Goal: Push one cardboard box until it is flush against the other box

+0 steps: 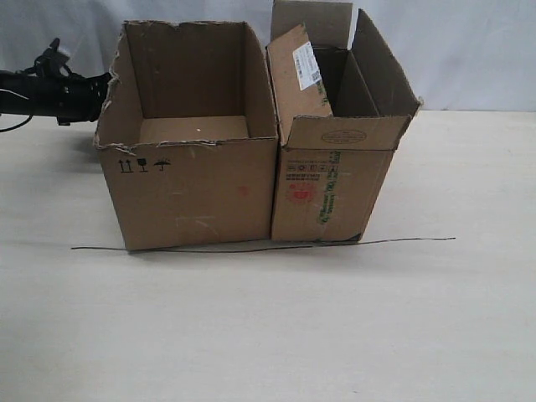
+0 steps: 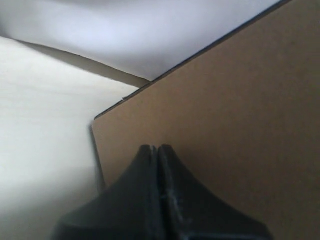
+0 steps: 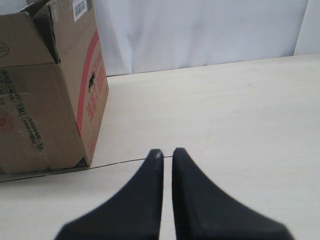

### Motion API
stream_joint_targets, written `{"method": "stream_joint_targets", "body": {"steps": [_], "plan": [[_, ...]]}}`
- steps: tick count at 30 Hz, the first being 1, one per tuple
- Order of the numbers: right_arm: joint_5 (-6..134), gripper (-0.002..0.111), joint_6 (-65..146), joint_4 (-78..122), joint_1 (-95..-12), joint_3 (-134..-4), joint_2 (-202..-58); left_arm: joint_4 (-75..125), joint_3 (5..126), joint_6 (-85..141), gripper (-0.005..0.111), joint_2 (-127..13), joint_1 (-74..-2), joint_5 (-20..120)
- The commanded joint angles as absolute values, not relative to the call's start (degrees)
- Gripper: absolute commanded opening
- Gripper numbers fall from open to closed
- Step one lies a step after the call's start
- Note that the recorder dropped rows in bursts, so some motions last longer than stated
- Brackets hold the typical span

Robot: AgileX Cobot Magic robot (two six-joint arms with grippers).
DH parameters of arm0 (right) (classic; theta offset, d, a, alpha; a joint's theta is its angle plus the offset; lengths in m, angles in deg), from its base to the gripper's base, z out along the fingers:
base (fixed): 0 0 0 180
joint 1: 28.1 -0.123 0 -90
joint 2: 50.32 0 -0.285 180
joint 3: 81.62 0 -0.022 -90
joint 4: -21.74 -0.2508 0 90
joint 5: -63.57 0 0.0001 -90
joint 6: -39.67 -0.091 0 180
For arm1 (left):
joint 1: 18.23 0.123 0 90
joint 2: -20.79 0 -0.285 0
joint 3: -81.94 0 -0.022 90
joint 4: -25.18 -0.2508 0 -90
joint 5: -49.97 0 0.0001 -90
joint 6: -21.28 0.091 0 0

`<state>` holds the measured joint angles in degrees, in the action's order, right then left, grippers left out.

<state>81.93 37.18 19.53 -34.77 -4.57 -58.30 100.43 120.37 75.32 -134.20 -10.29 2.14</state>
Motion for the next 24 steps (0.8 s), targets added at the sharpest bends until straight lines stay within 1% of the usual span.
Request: {"method": "stream_joint_targets", "body": {"steps": [1,20,22,24], "plan": [[81.90,0.005,37.21,19.40,-34.90,-4.40,-58.10,99.53,120.84,74.58,0.000,-133.97,-10.15,0.15],[81.90,0.005,37.21,19.40,-34.90,-4.40,-58.10,97.90,120.84,67.62,0.000,-133.37,-9.34,-7.45],[81.90,0.005,37.21,19.40,-34.90,-4.40,-58.10,97.77,120.84,67.93,0.000,-132.07,-7.92,-6.35],[81.90,0.005,37.21,19.40,-34.90,-4.40,-58.10,97.77,120.84,67.77,0.000,-129.26,-4.18,-5.45]]}}
